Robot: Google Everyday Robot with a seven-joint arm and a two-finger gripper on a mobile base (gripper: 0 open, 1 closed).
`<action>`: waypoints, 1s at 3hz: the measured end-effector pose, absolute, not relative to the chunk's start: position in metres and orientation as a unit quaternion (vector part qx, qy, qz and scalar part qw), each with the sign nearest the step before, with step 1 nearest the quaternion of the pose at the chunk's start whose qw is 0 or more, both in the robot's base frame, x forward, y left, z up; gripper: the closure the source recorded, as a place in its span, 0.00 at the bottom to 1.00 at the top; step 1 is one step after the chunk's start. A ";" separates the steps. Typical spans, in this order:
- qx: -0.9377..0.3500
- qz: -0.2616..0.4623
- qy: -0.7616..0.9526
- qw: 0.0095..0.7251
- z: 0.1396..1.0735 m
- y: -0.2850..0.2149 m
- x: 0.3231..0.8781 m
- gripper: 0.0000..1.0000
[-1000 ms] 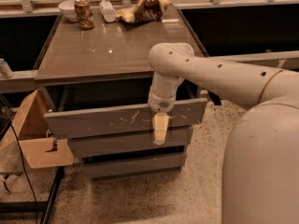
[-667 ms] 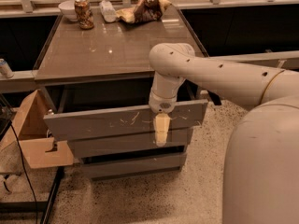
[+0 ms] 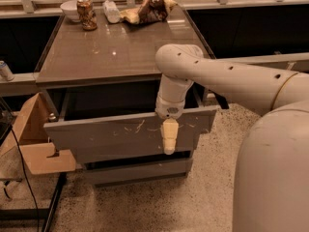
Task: Open top drawer
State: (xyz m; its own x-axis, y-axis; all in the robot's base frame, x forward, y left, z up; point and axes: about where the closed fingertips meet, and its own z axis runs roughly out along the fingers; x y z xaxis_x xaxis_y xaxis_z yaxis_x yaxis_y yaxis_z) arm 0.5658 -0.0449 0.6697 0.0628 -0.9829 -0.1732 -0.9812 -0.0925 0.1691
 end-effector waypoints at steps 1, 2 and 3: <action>0.727 -0.138 -0.672 0.024 0.679 -0.054 0.539 0.00; 0.726 -0.134 -0.674 0.017 0.687 -0.056 0.533 0.00; 0.730 -0.110 -0.675 -0.014 0.701 -0.052 0.545 0.00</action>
Offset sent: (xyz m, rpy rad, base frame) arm -0.0419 -0.0157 0.0190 -0.0152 0.0752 0.0048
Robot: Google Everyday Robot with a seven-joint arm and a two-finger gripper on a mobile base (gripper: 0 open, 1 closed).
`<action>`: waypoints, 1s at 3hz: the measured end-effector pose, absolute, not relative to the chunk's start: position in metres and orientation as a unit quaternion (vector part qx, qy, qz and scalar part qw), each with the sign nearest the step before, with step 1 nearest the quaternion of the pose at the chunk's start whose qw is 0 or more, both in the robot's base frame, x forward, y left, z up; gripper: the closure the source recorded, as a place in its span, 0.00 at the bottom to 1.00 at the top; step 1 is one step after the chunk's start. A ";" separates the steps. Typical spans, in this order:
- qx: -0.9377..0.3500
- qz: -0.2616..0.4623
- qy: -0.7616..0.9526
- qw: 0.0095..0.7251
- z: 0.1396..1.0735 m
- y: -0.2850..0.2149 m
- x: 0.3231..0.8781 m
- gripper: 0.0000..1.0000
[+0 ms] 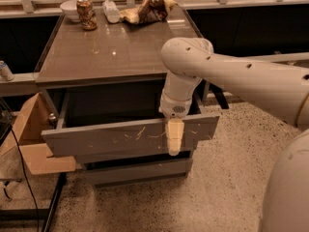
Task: Open top drawer
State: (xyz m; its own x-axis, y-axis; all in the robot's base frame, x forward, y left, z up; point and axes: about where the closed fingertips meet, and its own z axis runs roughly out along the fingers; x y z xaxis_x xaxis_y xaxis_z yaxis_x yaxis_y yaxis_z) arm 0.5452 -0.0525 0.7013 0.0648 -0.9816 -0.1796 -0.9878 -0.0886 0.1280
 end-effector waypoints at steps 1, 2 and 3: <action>-0.736 0.071 0.671 0.055 0.718 -0.041 0.572 0.08; -0.739 0.034 0.668 0.084 0.732 -0.030 0.598 0.27; -0.737 0.005 0.669 0.097 0.740 -0.025 0.617 0.51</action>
Offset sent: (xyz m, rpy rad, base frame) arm 0.0867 0.0342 0.0543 -0.0060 -0.3334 0.0022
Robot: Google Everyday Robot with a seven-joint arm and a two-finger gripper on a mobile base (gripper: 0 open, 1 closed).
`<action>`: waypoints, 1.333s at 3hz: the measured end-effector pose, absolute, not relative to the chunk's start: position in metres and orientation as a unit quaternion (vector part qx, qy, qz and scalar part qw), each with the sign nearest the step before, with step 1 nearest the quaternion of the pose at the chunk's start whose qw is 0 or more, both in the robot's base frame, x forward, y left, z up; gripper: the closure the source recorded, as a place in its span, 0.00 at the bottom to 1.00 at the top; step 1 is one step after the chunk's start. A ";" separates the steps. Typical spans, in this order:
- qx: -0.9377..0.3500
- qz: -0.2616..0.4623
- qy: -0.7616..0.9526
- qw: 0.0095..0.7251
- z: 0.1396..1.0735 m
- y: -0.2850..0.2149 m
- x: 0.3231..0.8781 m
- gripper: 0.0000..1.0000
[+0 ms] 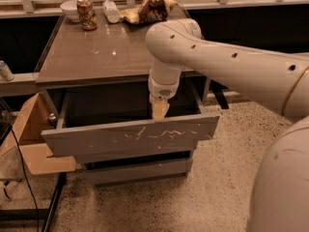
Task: Open top drawer
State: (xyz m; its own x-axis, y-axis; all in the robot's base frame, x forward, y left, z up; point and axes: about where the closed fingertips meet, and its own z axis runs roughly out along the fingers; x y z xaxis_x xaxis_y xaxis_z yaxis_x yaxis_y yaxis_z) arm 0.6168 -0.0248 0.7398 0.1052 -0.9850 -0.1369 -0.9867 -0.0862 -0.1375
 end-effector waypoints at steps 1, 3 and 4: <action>-0.733 -0.013 0.671 0.108 0.743 -0.023 0.627 0.74; -0.719 -0.022 0.680 0.147 0.738 -0.027 0.637 1.00; -0.710 -0.018 0.683 0.170 0.729 -0.028 0.642 1.00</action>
Offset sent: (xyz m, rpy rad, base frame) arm 0.0250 -0.0010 0.0074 0.0256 -0.1278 -0.0481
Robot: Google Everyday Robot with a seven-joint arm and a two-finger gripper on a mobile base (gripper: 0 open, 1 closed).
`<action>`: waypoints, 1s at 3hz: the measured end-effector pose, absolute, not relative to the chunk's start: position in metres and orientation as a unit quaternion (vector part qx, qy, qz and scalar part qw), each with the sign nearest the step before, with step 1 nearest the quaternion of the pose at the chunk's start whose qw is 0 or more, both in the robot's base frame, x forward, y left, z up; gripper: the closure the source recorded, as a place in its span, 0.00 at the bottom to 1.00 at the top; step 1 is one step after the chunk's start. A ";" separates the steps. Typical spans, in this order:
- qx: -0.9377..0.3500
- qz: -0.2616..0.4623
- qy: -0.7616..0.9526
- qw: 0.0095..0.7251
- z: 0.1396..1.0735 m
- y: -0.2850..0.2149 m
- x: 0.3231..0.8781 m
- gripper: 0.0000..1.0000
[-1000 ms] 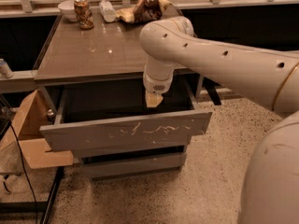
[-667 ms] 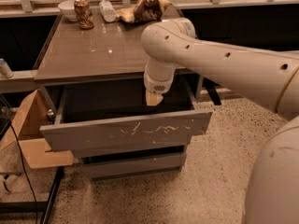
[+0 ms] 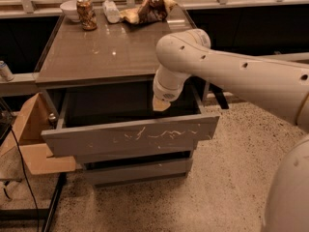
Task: Open top drawer
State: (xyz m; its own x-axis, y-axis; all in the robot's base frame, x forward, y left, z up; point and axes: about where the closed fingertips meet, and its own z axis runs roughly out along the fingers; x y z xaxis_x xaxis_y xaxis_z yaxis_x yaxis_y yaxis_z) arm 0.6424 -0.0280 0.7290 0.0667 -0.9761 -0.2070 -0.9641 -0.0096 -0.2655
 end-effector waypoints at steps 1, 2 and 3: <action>-0.707 -0.012 0.682 0.187 0.718 -0.027 0.648 1.00; -0.708 -0.005 0.679 0.194 0.709 -0.024 0.651 1.00; -0.710 0.001 0.676 0.197 0.699 -0.021 0.654 1.00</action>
Offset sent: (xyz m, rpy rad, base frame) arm 0.0132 0.0060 -0.0308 0.0783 -0.0185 0.0133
